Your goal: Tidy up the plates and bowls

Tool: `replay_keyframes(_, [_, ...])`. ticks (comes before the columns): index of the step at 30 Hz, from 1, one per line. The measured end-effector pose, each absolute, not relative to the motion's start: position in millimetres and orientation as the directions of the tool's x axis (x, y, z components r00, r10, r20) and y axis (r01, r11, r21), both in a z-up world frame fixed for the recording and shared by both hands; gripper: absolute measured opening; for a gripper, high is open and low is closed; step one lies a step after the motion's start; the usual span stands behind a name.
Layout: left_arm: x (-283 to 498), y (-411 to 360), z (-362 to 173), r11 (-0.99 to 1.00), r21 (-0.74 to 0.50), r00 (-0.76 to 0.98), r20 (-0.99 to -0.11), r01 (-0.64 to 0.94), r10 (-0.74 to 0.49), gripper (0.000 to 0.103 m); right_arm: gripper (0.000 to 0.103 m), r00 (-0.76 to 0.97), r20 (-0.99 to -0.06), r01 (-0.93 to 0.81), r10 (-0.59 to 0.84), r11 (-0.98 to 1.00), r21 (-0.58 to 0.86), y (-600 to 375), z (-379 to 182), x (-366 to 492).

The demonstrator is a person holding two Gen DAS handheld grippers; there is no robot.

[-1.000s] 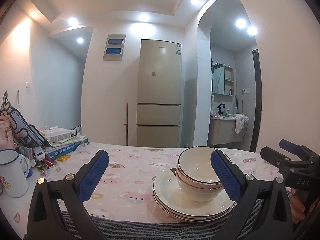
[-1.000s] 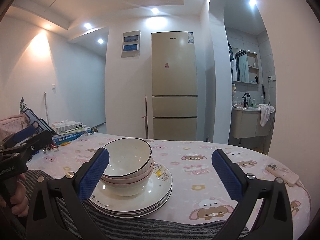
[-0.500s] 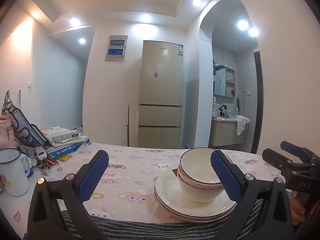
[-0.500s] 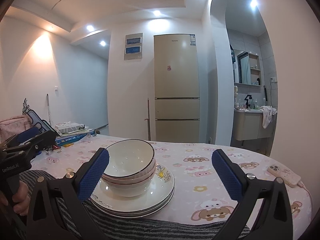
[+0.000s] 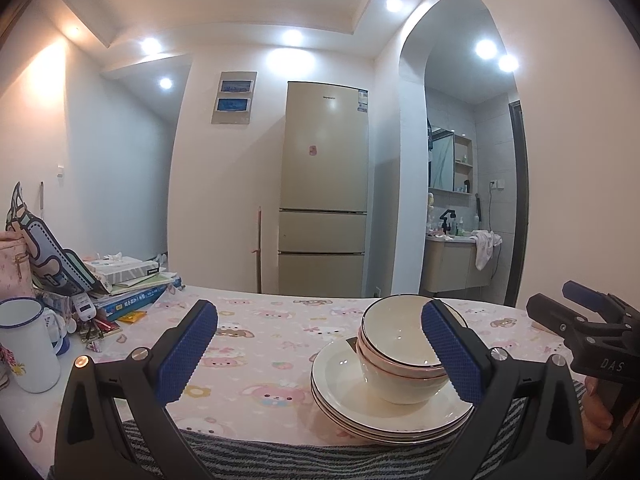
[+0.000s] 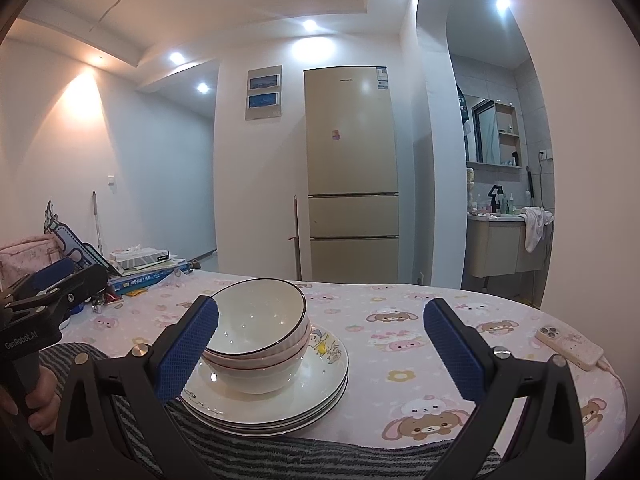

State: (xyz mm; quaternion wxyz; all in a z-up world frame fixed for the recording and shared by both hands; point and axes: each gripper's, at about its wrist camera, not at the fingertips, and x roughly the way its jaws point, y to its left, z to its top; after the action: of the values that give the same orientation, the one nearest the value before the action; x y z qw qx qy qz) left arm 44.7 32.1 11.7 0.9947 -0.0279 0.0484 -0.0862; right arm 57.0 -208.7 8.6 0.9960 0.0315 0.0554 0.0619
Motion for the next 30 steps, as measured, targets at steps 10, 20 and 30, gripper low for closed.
replay_keyframes(10, [44.3,33.9,12.1,0.983,-0.070,0.981,-0.083,0.169,-0.175,0.103,0.103,0.986,-0.105,-0.121,0.128,0.990,0.068,-209.5,8.3,55.7])
replay_keyframes(20, [48.1,32.0,11.4,0.984,-0.066,0.980,-0.095,0.167,-0.173,0.103,0.103,0.988,-0.088,-0.121,0.127,0.990,0.074,-211.3,8.5,52.3])
replay_keyframes(30, [47.0,28.0,9.8,0.985,-0.046,0.980,-0.096,0.168,-0.172,0.103,0.103,0.990,-0.084,-0.107,0.112,0.992,0.064,-211.6,8.4,51.5])
